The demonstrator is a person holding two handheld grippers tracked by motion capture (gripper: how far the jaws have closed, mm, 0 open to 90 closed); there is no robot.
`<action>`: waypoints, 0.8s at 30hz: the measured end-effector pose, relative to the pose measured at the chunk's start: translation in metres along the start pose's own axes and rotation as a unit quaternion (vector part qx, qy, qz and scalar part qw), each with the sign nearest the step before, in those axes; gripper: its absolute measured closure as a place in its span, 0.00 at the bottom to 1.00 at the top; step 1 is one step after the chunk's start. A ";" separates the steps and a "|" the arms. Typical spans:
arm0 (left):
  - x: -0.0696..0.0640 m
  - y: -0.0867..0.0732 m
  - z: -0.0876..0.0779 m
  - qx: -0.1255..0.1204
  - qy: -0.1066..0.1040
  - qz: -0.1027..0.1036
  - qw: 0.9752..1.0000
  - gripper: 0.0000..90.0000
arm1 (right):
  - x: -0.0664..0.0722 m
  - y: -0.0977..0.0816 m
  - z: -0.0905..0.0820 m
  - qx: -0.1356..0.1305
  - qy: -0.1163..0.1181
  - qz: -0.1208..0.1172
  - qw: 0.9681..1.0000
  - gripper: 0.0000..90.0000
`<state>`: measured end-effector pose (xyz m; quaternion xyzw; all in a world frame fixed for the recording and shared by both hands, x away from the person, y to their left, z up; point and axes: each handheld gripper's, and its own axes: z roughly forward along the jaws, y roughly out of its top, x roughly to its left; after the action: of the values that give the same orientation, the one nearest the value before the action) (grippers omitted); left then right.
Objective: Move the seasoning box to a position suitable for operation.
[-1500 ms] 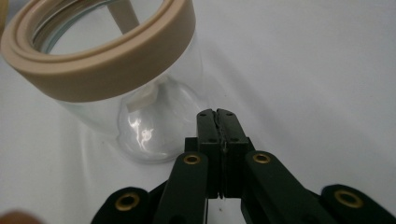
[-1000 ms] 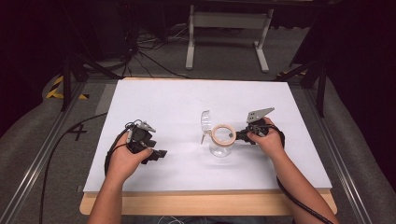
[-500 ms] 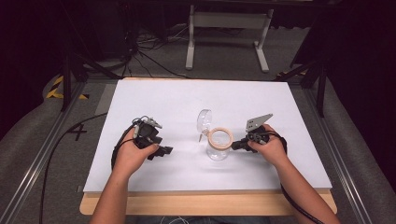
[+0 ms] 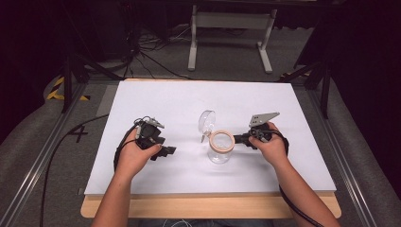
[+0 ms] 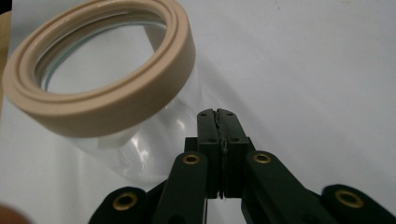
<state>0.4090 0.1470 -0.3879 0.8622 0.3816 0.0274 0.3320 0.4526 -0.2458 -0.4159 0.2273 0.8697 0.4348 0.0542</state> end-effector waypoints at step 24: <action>0.008 0.006 0.007 -0.051 0.008 -0.031 0.998 0.43 | 0.041 -0.002 0.008 0.069 0.083 -0.058 0.992 1.00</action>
<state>0.4209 0.1457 -0.3911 0.8315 0.4092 0.0432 0.3732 0.4174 -0.2223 -0.4182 0.1431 0.9108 0.3871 -0.0093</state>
